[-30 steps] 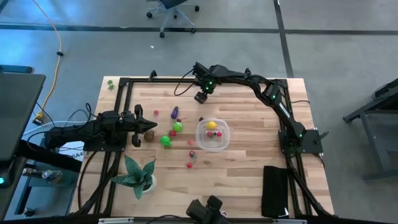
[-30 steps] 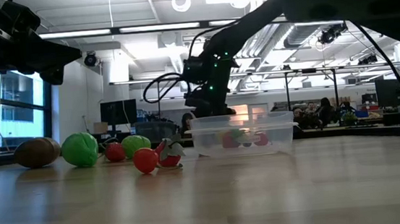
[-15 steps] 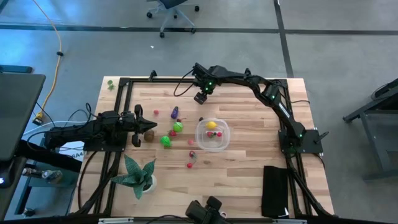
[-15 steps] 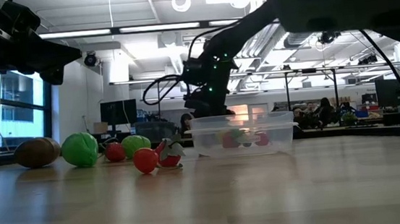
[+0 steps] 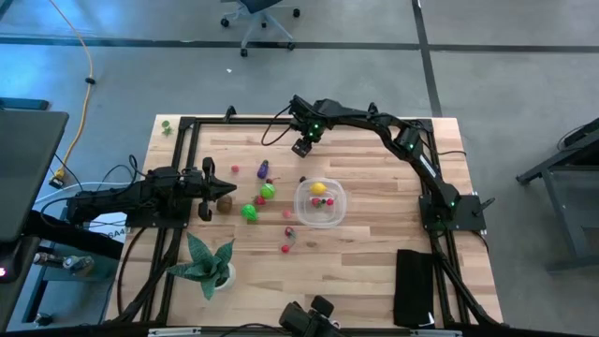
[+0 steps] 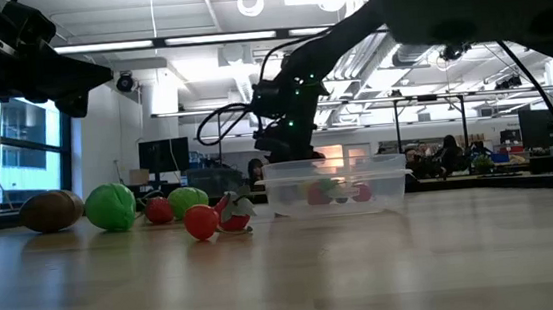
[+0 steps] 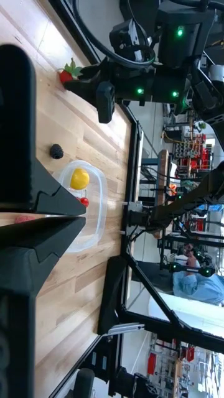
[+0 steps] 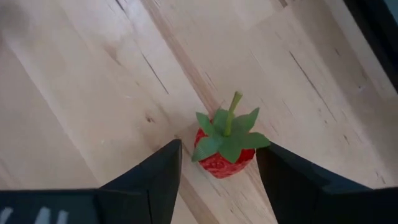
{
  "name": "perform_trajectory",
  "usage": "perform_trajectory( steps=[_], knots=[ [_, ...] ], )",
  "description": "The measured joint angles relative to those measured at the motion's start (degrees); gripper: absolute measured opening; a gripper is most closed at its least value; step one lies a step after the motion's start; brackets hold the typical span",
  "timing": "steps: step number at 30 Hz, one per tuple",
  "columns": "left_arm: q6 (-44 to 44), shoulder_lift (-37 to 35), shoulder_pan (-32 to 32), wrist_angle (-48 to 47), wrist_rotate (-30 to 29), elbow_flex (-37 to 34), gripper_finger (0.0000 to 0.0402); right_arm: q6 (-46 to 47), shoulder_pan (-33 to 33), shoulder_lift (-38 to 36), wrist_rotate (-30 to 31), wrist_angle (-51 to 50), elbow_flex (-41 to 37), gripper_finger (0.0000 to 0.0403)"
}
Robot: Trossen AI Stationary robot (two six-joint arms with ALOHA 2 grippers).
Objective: Pick and placing Produce into tupperware
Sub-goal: Put the red strawberry into the transparent container
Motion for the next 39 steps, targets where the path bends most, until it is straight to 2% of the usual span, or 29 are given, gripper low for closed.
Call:
perform_trajectory(
  steps=[14,29,39],
  knots=[
    [0.0,0.0,0.0,0.0,0.0,0.0,0.0005,0.2,0.3,1.5,-0.7,1.2,0.0,0.0143],
    [0.0,0.0,0.0,0.0,0.0,0.0,0.0005,-0.9,0.3,1.4,-0.8,0.8,0.0,0.014],
    [0.0,0.0,0.0,0.0,0.0,0.0,0.0005,-2.5,2.3,-6.1,-1.1,-4.3,0.0,0.0139]
  ],
)
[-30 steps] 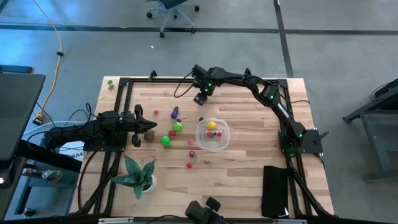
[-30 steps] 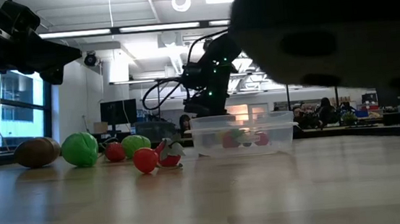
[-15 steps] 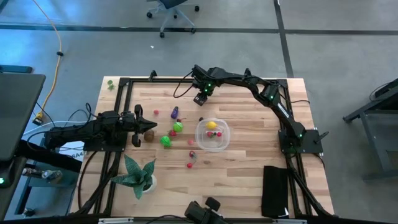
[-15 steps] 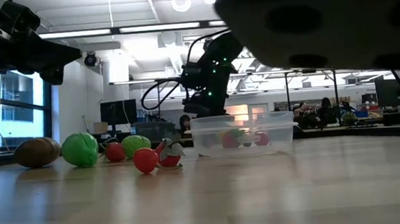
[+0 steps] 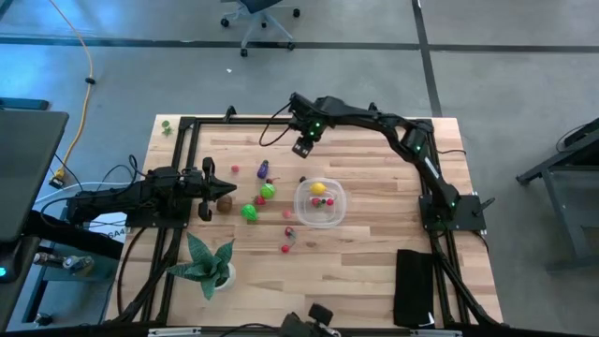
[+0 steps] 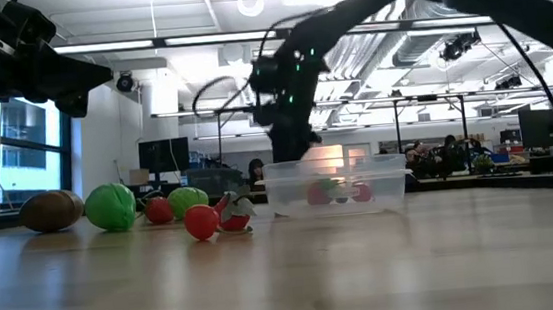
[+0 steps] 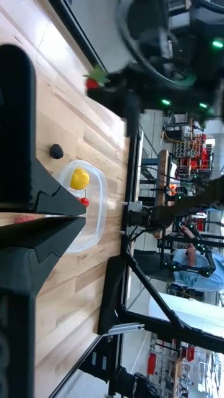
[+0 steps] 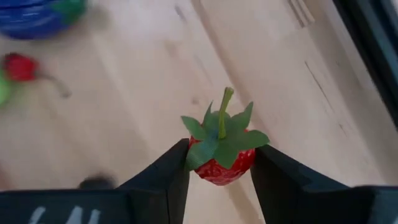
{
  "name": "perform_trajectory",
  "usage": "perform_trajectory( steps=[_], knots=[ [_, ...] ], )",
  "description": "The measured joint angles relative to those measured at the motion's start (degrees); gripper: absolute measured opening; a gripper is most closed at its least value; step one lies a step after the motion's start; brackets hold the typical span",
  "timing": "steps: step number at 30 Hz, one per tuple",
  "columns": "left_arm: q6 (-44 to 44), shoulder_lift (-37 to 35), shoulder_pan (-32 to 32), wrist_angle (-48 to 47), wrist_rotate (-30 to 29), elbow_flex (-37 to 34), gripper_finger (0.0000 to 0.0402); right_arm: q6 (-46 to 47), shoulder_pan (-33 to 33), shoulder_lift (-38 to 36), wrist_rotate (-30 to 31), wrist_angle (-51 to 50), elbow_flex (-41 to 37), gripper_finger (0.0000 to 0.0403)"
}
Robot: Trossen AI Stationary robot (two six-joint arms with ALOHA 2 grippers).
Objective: Pick and placing Produce into tupperware
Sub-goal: Put the red strawberry into the transparent container
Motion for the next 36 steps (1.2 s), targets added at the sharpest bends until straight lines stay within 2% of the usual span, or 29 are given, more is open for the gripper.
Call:
perform_trajectory(
  steps=[6,8,13,17,23,29,36],
  knots=[
    [0.0,0.0,0.0,0.0,0.0,0.0,0.0005,-0.1,4.5,-6.8,1.4,-11.9,0.0,0.0139],
    [0.0,0.0,0.0,0.0,0.0,0.0,0.0005,0.5,6.9,-8.1,3.8,-16.1,0.0,0.0139],
    [0.0,0.0,0.0,0.0,0.0,0.0,0.0005,3.5,14.0,-9.5,4.9,-22.0,0.0,0.0139],
    [0.0,0.0,0.0,0.0,0.0,0.0,0.0005,6.3,19.6,-9.6,4.9,-23.0,-2.0,0.0139],
    [0.0,0.0,0.0,0.0,0.0,0.0,0.0005,10.0,25.1,-9.6,5.1,-21.7,-9.9,0.0139],
    [0.0,0.0,0.0,0.0,0.0,0.0,0.0005,10.8,26.6,-9.6,3.9,-15.3,-16.0,0.0139],
    [0.0,0.0,0.0,0.0,0.0,0.0,0.0005,11.0,25.8,-9.6,2.4,-13.0,-21.7,0.0139]
  ],
)
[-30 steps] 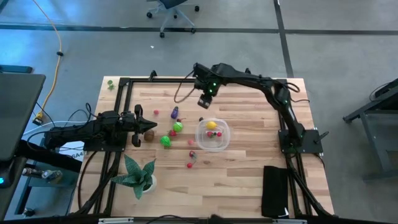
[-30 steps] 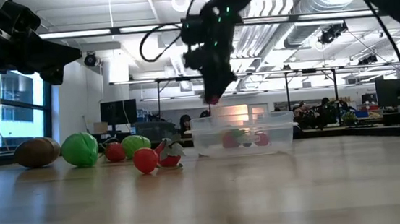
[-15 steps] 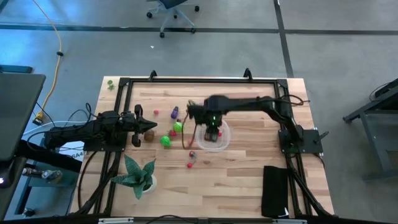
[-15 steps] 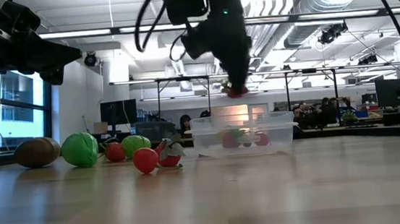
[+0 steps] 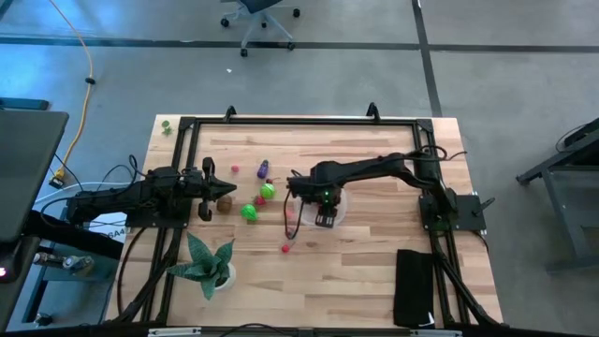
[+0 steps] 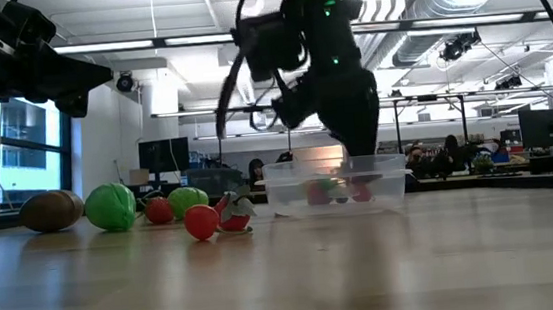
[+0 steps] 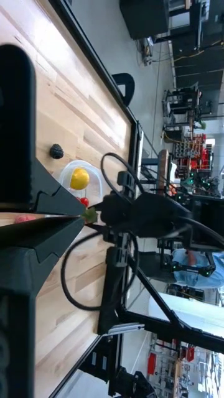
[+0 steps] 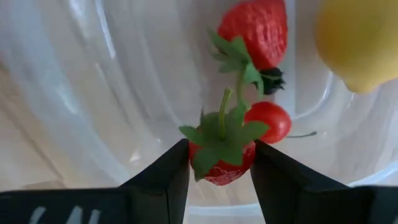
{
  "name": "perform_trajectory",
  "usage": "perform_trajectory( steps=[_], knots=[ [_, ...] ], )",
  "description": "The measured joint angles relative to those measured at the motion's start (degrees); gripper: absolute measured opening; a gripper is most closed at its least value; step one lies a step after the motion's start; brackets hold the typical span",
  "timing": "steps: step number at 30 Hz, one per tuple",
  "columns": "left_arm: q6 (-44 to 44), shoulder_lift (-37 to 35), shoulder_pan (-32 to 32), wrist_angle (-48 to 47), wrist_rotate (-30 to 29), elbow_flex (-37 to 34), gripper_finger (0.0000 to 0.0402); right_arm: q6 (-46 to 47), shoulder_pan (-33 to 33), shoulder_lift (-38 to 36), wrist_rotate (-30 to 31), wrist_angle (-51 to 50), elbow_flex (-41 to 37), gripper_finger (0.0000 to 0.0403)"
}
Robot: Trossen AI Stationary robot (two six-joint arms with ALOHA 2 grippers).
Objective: Pick and placing Produce into tupperware
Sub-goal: Put the red strawberry into the transparent container, then put the red cherry into the transparent container
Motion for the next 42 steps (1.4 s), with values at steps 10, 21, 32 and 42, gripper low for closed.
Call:
perform_trajectory(
  steps=[10,21,32,42],
  knots=[
    [0.0,0.0,0.0,0.0,0.0,0.0,0.0005,-0.9,-0.2,-0.1,-0.1,2.3,-1.3,0.0148],
    [0.0,0.0,0.0,0.0,0.0,0.0,0.0005,-1.7,-0.2,-0.1,-0.1,3.0,-1.3,0.0203],
    [0.0,0.0,0.0,0.0,0.0,0.0,0.0005,-2.8,1.7,-2.5,10.8,-5.4,8.8,0.0204],
    [0.0,0.0,0.0,0.0,0.0,0.0,0.0005,10.3,15.8,-28.9,27.3,9.4,-5.0,0.0204]
  ],
)
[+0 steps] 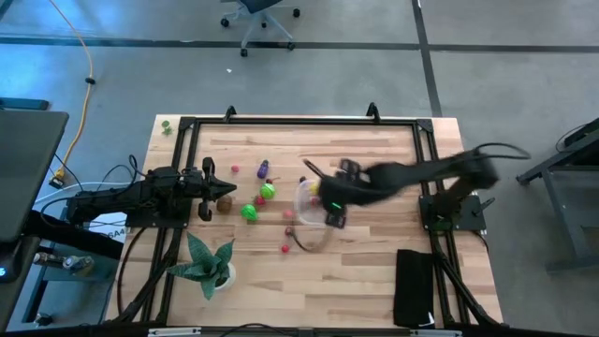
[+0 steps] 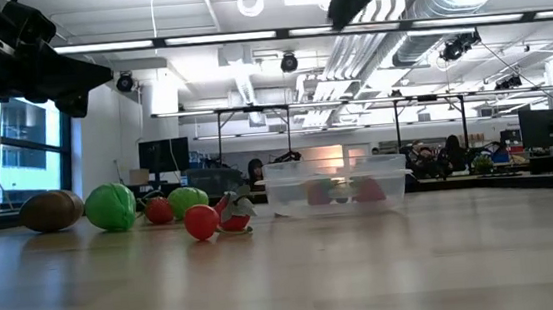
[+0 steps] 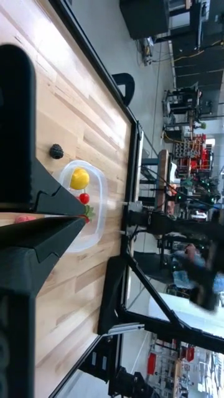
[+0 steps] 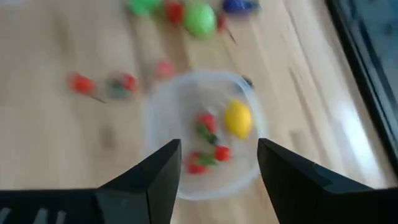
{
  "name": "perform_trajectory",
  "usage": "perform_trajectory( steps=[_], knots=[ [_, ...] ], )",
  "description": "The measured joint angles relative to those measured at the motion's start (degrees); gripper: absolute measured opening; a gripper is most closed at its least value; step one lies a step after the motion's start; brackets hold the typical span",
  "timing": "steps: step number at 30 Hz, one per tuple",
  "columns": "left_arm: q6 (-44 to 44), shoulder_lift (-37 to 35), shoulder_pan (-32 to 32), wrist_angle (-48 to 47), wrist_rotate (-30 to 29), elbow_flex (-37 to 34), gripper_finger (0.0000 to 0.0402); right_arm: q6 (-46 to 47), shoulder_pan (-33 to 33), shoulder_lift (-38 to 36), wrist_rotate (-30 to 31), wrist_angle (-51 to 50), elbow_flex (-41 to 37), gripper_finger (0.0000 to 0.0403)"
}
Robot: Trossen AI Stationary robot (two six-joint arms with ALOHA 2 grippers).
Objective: Pick and placing Produce into tupperware
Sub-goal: Put the red cherry into the transparent container
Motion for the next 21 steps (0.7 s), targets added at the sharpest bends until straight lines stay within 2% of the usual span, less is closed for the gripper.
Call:
perform_trajectory(
  steps=[2,5,9,11,15,21],
  knots=[
    [0.0,0.0,0.0,0.0,0.0,0.0,0.0005,2.8,5.0,-5.6,2.5,8.7,-7.9,0.0204],
    [0.0,0.0,0.0,0.0,0.0,0.0,0.0005,4.5,11.6,-11.2,4.3,29.5,-21.9,0.0204],
    [0.0,0.0,0.0,0.0,0.0,0.0,0.0005,-4.2,14.5,-10.5,3.2,62.9,-36.7,0.0204],
    [0.0,0.0,0.0,0.0,0.0,0.0,0.0005,-10.0,13.5,-7.7,1.9,73.5,-40.3,0.0204],
    [0.0,0.0,0.0,0.0,0.0,0.0,0.0005,-14.0,10.1,-0.5,-1.6,77.3,-41.2,0.0204],
    [0.0,0.0,0.0,0.0,0.0,0.0,0.0005,-17.3,7.1,10.8,-10.4,78.3,-34.7,0.0204]
  ],
)
